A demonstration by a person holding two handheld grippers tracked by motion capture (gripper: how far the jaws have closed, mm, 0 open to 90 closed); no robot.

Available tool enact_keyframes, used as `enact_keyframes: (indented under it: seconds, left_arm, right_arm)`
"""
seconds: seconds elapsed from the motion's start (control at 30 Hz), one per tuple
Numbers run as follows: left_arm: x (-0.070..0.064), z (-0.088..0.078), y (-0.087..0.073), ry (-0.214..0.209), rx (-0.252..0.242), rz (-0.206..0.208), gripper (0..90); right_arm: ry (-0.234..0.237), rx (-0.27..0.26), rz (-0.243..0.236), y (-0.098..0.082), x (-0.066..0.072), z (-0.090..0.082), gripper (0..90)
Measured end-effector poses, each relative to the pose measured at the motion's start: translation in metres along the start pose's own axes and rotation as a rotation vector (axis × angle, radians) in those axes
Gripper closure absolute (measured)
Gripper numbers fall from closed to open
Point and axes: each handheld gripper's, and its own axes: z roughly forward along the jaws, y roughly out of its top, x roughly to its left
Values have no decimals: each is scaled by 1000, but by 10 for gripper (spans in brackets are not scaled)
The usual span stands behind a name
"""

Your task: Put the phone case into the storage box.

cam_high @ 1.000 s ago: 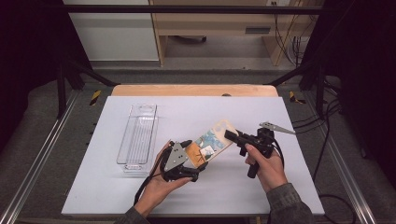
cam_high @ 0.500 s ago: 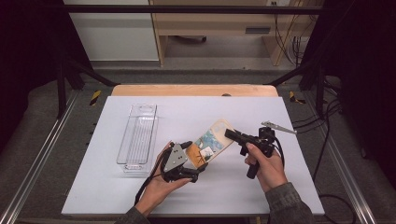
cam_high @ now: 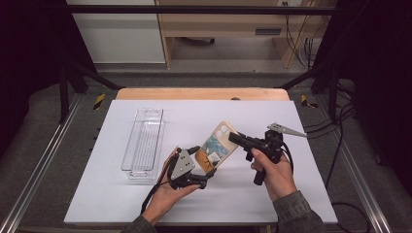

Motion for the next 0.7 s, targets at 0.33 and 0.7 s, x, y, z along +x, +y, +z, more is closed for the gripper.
enact_keyframes:
  seconds: [0.33,0.7]
  left_arm:
    - [4,0,4,24,-68,-44,80]
    - [9,-8,9,40,-106,-114,3]
  right_arm:
    - [-38,3,-134,15,26,2,791]
    - [-111,25,-281,18,34,12,792]
